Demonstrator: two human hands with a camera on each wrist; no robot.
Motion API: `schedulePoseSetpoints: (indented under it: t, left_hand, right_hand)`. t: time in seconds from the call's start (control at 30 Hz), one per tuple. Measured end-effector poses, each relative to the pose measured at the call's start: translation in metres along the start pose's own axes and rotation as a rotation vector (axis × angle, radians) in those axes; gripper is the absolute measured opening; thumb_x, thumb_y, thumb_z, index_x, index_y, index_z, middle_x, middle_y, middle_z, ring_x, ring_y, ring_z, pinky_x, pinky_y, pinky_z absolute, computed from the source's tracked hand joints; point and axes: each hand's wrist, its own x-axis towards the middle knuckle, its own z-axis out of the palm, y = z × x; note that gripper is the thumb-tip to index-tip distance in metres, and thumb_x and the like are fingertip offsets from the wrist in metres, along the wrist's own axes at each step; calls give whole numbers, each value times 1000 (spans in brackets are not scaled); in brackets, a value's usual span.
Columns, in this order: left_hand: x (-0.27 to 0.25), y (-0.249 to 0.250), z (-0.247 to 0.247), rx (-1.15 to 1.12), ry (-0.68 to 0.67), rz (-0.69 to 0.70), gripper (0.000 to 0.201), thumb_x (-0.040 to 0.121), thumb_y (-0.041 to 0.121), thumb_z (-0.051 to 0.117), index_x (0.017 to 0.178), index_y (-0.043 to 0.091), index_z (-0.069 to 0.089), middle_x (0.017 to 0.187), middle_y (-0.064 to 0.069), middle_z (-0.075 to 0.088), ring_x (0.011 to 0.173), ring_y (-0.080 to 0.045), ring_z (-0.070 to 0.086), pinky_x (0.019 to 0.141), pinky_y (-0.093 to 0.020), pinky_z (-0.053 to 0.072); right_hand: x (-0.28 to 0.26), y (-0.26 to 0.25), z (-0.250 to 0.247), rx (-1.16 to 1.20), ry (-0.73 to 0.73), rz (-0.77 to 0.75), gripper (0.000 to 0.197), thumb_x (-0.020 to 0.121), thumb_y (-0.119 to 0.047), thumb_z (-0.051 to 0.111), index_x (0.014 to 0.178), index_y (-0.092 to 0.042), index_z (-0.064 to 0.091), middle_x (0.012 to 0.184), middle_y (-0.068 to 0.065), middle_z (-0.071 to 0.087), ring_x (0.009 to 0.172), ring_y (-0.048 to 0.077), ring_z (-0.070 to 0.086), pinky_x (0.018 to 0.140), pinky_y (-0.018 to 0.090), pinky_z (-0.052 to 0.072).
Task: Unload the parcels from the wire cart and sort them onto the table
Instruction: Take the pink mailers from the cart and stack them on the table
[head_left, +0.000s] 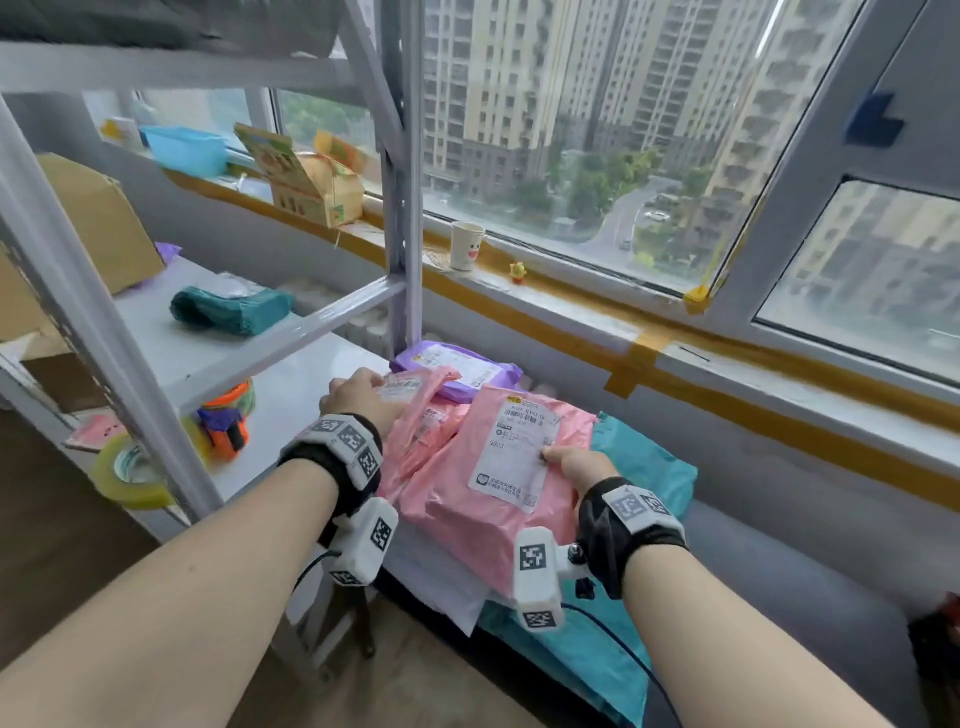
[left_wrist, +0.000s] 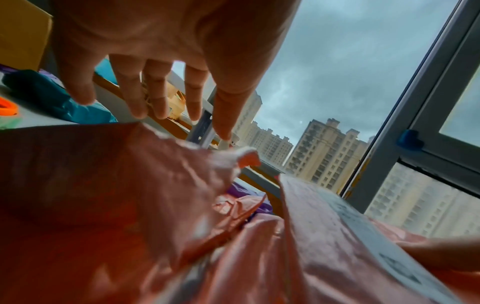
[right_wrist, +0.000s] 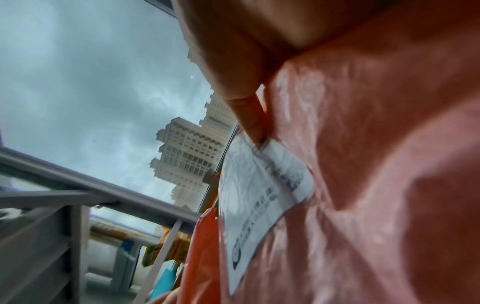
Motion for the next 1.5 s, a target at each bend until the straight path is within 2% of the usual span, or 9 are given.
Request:
schedulePoseSetpoints:
  t: [0.13, 0.3, 0.4, 0.53, 0.7, 0.83, 0.97, 1.1, 1.5]
  left_hand:
    - [37, -4, 2, 102, -146, -20, 74, 73, 44, 70, 136, 17, 41, 135, -16, 42, 122, -34, 45, 102, -37, 38]
    - [61, -16, 12, 155, -386, -15, 117, 46, 73, 70, 144, 20, 31, 141, -10, 45, 127, -31, 45, 108, -39, 35]
    - [68, -18, 16, 146, -359, 33, 116, 50, 62, 74, 145, 18, 24, 144, -11, 39, 132, -30, 40, 110, -38, 32]
    - [71, -7, 15, 141, -243, 198, 96, 60, 49, 77, 139, 22, 30, 132, -14, 44, 128, -32, 39, 106, -37, 35]
    - [65, -10, 22, 223, -226, 237, 87, 69, 50, 71, 141, 27, 26, 137, -14, 36, 131, -31, 33, 107, -44, 33]
    - [70, -16, 23, 213, -231, 238, 91, 70, 60, 67, 143, 27, 24, 142, -12, 29, 135, -31, 27, 110, -47, 29]
    - [68, -10, 26, 308, -237, 379, 99, 72, 67, 61, 149, 28, 12, 156, -7, 8, 144, -26, 10, 113, -50, 20]
    - [65, -9, 37, 530, -291, 496, 92, 76, 70, 53, 149, 35, 9, 159, -3, -4, 146, -25, 0, 114, -55, 16]
    - [62, -20, 56, 637, -296, 415, 84, 85, 61, 44, 150, 34, -2, 159, -4, -11, 146, -26, -5, 112, -57, 18]
  right_hand:
    - [8, -8, 20, -48, 41, 50, 42, 92, -24, 58, 128, -1, 56, 133, 16, 56, 125, 29, 51, 99, 32, 42]
    - [12, -10, 45, -14, 190, 150, 46, 85, -20, 67, 124, 2, 55, 125, 15, 60, 114, 29, 59, 91, 29, 48]
    - [12, -3, 53, 26, 328, 169, 73, 71, -14, 78, 134, -6, 41, 128, 13, 56, 112, 31, 58, 99, 38, 46]
    - [6, -3, 49, -74, 367, 50, 109, 70, -7, 80, 152, -23, 10, 151, 9, 35, 134, 30, 40, 108, 42, 33]
    - [0, -4, 56, -461, 344, -18, 82, 76, -29, 75, 145, -32, 31, 151, 11, 25, 135, 31, 34, 111, 39, 30]
    - [0, -9, 64, -616, 379, -262, 59, 86, -42, 59, 141, -39, 39, 158, 7, 16, 144, 27, 17, 117, 40, 16]
    - [5, -13, 84, -774, 170, -330, 74, 77, -53, 65, 143, -39, 35, 158, 5, 15, 145, 25, 14, 119, 42, 15]
    - [10, -10, 93, -812, 111, -287, 83, 73, -55, 70, 144, -39, 32, 159, 6, 11, 145, 26, 14, 117, 39, 16]
    - [9, -8, 102, -890, 70, -188, 82, 76, -53, 69, 146, -40, 27, 160, 5, 2, 144, 32, 15, 117, 43, 21]
